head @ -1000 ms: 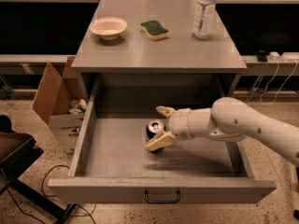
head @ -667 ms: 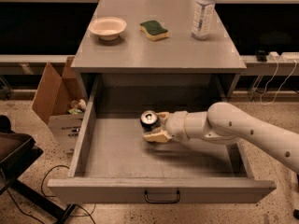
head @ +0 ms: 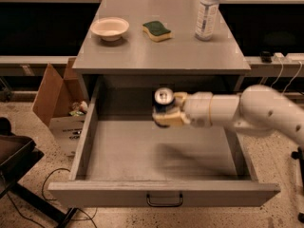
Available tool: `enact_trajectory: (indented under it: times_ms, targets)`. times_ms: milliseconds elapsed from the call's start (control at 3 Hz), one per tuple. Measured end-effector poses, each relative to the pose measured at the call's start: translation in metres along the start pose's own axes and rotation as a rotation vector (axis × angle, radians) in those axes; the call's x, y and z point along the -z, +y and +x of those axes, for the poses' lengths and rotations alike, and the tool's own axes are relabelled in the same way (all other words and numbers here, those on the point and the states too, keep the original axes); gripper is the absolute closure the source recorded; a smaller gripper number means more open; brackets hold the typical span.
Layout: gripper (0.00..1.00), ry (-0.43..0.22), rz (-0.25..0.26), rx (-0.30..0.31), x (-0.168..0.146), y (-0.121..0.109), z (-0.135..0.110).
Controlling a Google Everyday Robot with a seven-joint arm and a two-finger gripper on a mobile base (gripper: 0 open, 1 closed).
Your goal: Pick pepsi can from top drawer and place on counter
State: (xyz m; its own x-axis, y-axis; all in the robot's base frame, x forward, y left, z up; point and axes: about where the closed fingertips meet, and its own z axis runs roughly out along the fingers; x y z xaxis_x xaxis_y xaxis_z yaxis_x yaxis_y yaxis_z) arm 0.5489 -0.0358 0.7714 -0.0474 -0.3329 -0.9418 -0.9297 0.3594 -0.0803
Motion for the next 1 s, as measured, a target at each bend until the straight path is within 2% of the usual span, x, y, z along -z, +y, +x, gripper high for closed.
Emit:
enact_trajectory:
  times_ms: [333, 667, 1000]
  targets:
    - [1.0, -0.025, 0.036, -0.014, 0.037, -0.027, -0.074]
    - [1.0, -0.047, 0.105, -0.051, 0.052, -0.075, -0.133]
    - [1.0, -0.062, 0.18, -0.119, 0.043, -0.13, -0.168]
